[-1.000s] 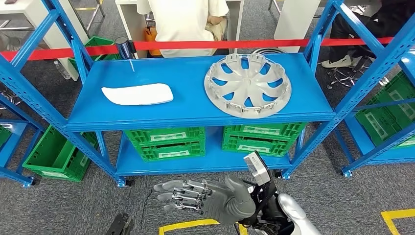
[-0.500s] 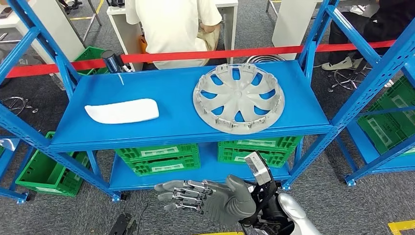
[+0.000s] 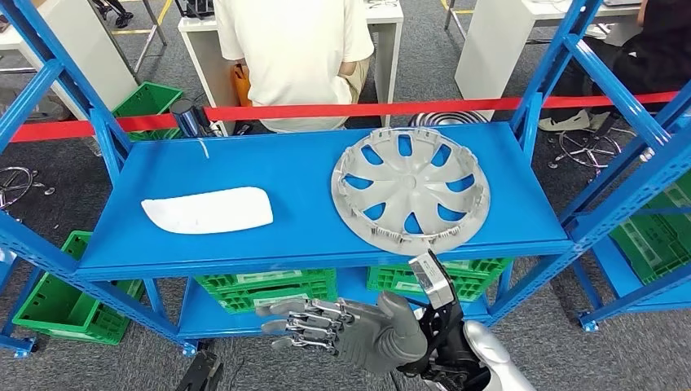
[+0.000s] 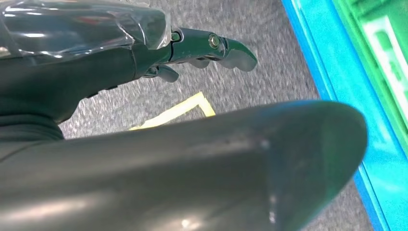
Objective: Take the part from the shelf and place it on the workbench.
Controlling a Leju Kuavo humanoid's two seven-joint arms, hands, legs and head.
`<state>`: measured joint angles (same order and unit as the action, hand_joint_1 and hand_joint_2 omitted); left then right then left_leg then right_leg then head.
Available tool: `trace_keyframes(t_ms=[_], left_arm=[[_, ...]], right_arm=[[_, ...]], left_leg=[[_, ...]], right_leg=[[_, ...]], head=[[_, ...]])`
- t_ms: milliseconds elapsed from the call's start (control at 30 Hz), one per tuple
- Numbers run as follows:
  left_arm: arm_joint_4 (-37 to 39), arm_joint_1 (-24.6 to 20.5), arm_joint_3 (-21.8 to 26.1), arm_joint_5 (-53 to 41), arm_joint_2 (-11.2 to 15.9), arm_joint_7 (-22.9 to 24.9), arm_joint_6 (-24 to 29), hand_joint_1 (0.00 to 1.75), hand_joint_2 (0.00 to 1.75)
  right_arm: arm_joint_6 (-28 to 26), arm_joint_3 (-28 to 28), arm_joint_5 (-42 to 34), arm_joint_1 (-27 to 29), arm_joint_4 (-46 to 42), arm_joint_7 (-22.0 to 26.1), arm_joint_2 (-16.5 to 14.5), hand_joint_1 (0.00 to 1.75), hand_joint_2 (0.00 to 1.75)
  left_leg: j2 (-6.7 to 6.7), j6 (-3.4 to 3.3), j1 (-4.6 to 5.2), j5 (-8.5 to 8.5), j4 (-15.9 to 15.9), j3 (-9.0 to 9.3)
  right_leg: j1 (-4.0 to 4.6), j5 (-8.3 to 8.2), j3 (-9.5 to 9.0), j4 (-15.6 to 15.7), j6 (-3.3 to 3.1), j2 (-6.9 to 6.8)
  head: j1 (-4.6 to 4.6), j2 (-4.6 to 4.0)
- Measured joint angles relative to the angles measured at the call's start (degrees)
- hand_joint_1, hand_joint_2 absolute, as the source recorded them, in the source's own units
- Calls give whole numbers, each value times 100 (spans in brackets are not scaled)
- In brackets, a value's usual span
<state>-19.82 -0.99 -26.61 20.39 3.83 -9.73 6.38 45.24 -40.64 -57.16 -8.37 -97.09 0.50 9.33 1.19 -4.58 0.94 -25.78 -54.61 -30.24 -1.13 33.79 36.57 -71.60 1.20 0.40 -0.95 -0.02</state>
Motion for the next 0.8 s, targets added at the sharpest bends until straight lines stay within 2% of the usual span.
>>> trace_keyframes(t_ms=[33,67,100,133,167,200,267,300,367,433,500,533,567,633,667,700,800], left_arm=[[0,6,-4,0,-9,1,-1,0,0],[0,12,-7,0,-17,2,-1,0,0],[0,15,-9,0,-27,2,-2,0,0],[2,16,-10,0,-33,2,-2,0,0],[3,14,-10,0,-37,3,-2,0,0],[4,13,-10,1,-34,3,-3,0,0],[3,20,-10,12,-26,4,-18,0,0],[1,25,-11,23,-21,3,-30,0,0],[-9,25,-14,47,-15,-3,-51,0,0],[-19,27,-20,61,-9,-8,-63,0,0],[-20,37,-37,62,-5,-8,-67,0,0],[-22,41,-53,61,-7,-8,-68,0,0],[-25,42,-69,61,-8,-8,-68,0,0],[-28,41,-91,65,-5,-8,-69,0,0],[-27,41,-96,73,-1,-8,-70,0,0],[-26,40,-98,83,4,-9,-70,0,0],[-24,39,-106,128,19,-22,-69,0,0]], right_arm=[[0,0,1,7,1,0,8,0,0],[0,1,1,9,1,0,12,0,0],[0,1,1,8,1,0,15,0,0],[0,1,0,9,3,0,20,0,0],[1,0,-2,7,5,1,25,0,0],[3,-2,-1,9,8,-1,29,0,0],[11,-4,2,12,8,-3,35,0,0],[14,-6,6,15,3,-6,31,0,0],[6,-9,18,5,-8,-7,19,0,87],[-21,-9,53,5,-14,-4,15,0,175],[-52,-4,103,31,-15,2,23,0,175],[-65,-2,127,47,-15,5,29,0,175],[-73,1,143,57,-15,6,33,0,175],[-81,4,167,62,-14,7,37,0,175],[-85,4,179,60,-14,7,38,0,175],[-93,4,189,58,-14,7,39,0,175],[-145,0,221,51,-15,7,42,0,175]], left_leg=[[7,22,-2,-51,-3,56],[15,52,-8,-109,-8,131],[22,90,-16,-178,-19,219],[27,129,-20,-245,-31,298],[29,171,-22,-305,-52,346],[28,209,-22,-352,-75,360],[20,265,-24,-407,-113,332],[10,283,-31,-419,-159,295],[-25,336,-49,-441,-510,88],[-57,424,-88,-606,-1226,-368],[-74,486,-133,-812,-1835,-848],[-81,495,-147,-777,-1911,-990],[-86,486,-154,-595,-1771,-1021],[-90,408,-140,8,-1068,-839],[-94,355,-116,190,-767,-743],[-97,298,-85,288,-543,-667],[-104,184,-27,253,-267,-539]], right_leg=[[-9,-51,104,12,47,-1],[-22,-208,97,238,112,-3],[-37,-452,17,626,188,-5],[-39,-672,-71,956,225,-13],[-27,-814,-151,1235,213,-20],[-12,-897,-189,1364,158,-20],[21,-870,-194,1380,7,-13],[4,-868,-209,1373,-39,-3],[-31,-820,-281,1406,-116,0],[-43,-751,-370,1429,-187,-3],[-32,-672,-447,1431,-210,1],[-25,-631,-499,1431,-208,6],[-18,-586,-565,1432,-202,12],[-9,-495,-701,1444,-188,19],[0,-461,-756,1455,-177,22],[3,-434,-782,1466,-161,24],[25,-392,-796,1509,-86,16]], head=[[1,1],[1,1],[1,1],[2,1],[2,0],[-1,0],[-11,1],[-16,2],[-26,2],[-34,2],[-36,2],[-36,2],[-37,2],[-34,2],[-26,1],[-25,1],[-43,2]])
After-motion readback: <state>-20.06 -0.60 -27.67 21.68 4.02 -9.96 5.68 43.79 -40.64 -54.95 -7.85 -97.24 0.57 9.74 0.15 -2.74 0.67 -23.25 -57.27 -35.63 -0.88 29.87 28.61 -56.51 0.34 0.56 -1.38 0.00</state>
